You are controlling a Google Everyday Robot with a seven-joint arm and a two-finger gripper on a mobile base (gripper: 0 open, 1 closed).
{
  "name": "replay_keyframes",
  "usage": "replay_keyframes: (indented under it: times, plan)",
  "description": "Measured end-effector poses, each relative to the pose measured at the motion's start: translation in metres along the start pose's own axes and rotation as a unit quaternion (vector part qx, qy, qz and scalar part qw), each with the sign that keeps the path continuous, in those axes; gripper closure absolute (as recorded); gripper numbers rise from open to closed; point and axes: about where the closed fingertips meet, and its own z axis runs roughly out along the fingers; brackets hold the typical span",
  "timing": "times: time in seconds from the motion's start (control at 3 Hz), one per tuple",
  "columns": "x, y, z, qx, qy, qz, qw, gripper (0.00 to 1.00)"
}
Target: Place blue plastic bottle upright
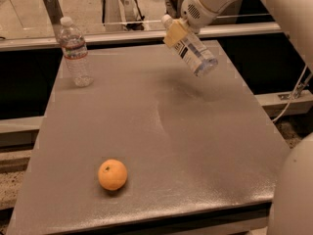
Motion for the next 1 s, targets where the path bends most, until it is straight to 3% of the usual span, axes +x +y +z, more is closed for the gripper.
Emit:
replay_keyframes:
  times: [0.33, 0.67, 1.0]
  plan:
    - [-0.014, 0.019, -0.026, -0.057, -0.106, -0.044, 0.9918, 1.00]
    - [-0.016, 0.038, -0.047, -0.096, -0.204, -0.072, 0.9715, 1.00]
    - [-0.008, 0.054, -0.059, -0.127, -0.286, -0.106, 0.9439, 1.00]
